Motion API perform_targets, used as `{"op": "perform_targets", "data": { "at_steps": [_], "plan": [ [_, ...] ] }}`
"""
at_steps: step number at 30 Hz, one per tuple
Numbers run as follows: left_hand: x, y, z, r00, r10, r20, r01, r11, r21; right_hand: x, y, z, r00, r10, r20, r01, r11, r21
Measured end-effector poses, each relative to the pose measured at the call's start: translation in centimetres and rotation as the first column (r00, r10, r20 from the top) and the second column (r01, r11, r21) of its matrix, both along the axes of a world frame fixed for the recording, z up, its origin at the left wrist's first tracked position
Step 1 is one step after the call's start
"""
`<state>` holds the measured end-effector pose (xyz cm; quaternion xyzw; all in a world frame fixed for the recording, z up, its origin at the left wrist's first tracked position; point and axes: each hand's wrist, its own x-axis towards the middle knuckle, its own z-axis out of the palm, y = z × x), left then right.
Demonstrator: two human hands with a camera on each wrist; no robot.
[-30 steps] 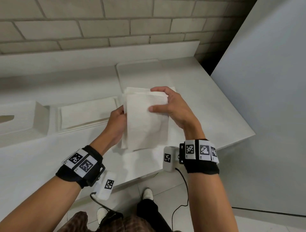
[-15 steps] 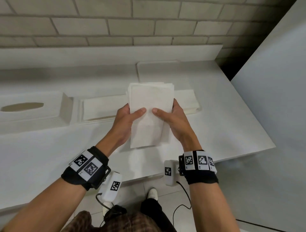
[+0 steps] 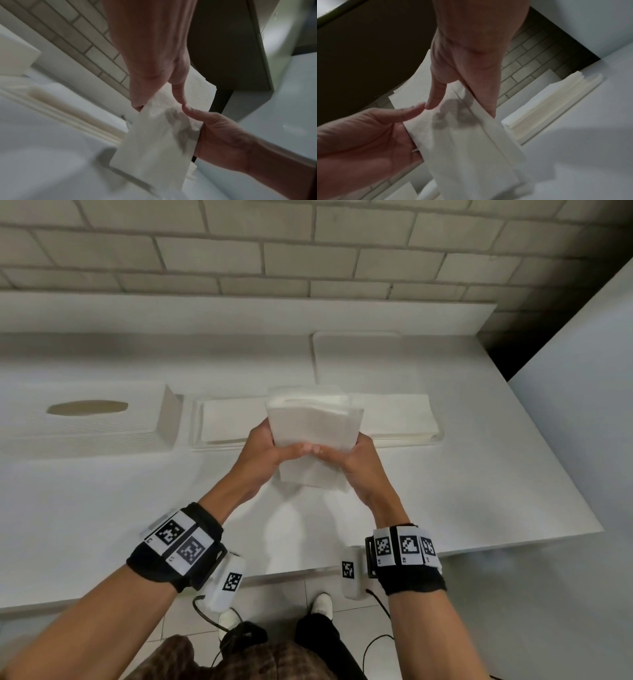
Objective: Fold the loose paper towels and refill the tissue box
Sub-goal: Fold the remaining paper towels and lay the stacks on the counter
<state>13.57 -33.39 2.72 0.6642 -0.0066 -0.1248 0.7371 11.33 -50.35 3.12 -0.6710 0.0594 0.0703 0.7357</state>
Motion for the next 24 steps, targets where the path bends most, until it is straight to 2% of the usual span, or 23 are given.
{"op": "perform_targets", "data": {
  "at_steps": [5,8,11,16,21,24],
  "plan": [
    [-1.0,0.2,-1.8,1.0,-0.001,-0.028,0.002,1.0,0.031,-0.5,0.3,-1.6,0.999,0.002,-0.044,-0.003,1.0,-0.017],
    [-1.2,0.2,-1.2,1.0,0.024,0.007,-0.024,0.999,-0.027,-0.6,0.2,-1.9,1.0,-0.012,-0.023,0.011,1.0,-0.015],
    [-1.1,0.4,-1.1,1.0,-0.009,0.025,0.011,0.998,-0.063,-0.6,0.2,-1.8,1.0,-0.012,-0.008,0.012,1.0,0.02],
    [-1.2,0.2,-2.2,0.999,-0.03,0.014,0.03,0.999,0.022,-0.7,0.9,-1.7,1.0,0.024,-0.014,-0.023,0.999,0.022],
    [-1.4,0.3,-1.9,0.998,0.006,0.067,-0.005,1.0,-0.017,-0.2,0.5,-1.6,0.999,-0.023,0.037,0.023,1.0,0.015],
    [-1.4,0.5,-2.5,0.999,-0.008,0.052,0.007,1.0,0.021,-0.3,0.5,-2.1,1.0,-0.023,0.007,0.023,1.0,-0.011]
  ]
}}
